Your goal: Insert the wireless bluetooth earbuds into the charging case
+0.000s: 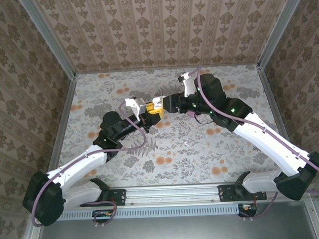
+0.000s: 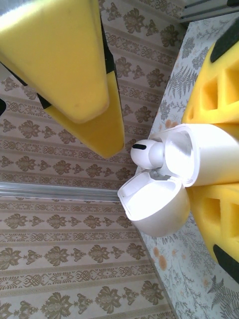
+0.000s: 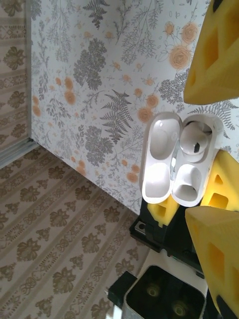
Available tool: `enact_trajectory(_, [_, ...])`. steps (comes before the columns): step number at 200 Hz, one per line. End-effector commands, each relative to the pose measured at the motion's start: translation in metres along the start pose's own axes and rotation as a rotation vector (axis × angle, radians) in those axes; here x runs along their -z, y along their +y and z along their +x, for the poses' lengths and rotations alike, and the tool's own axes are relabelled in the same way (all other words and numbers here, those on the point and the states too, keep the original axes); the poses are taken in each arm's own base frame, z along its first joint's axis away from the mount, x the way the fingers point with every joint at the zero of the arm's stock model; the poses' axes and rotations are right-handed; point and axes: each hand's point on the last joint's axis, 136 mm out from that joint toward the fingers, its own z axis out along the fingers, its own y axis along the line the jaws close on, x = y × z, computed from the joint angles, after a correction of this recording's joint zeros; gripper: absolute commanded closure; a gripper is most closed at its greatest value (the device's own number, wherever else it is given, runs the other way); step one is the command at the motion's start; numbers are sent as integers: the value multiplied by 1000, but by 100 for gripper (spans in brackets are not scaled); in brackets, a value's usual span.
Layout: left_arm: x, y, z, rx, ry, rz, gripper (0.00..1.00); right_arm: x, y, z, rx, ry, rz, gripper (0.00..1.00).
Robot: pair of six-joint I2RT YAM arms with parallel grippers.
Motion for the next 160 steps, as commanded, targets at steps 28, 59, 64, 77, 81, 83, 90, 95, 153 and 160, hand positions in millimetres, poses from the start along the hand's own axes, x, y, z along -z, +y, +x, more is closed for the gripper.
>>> enact_trajectory(28, [8,-7,-20,-87,-35,2,75,39,-81,4,-224,-93,193,45])
enact_trajectory(59, [14,-6,-22,-94,-48,-19,75,38,-141,68,-336,125,334,46])
enact_trajectory(64, [15,-6,-22,-92,-49,-20,76,35,-147,82,-344,182,353,46])
enact_trajectory(77, [16,-7,-21,-90,-51,-19,75,27,-159,115,-355,330,390,47])
enact_trajectory(81, [16,-6,-21,-88,-50,-22,75,22,-162,124,-358,373,392,48])
enact_trajectory(83, [16,-7,-22,-89,-52,-20,75,20,-163,129,-360,394,390,48])
enact_trajectory(90, [16,-7,-22,-89,-54,-20,75,13,-167,144,-360,455,383,49])
enact_trajectory(95, [17,-7,-23,-90,-58,-21,75,8,-168,153,-352,489,380,49])
enact_trajectory(153, [21,-8,-33,-94,-86,-37,75,-34,-185,228,-53,893,444,48])
enact_trajectory(160, [22,-8,-33,-95,-89,-41,75,-39,-187,234,-37,924,447,47])
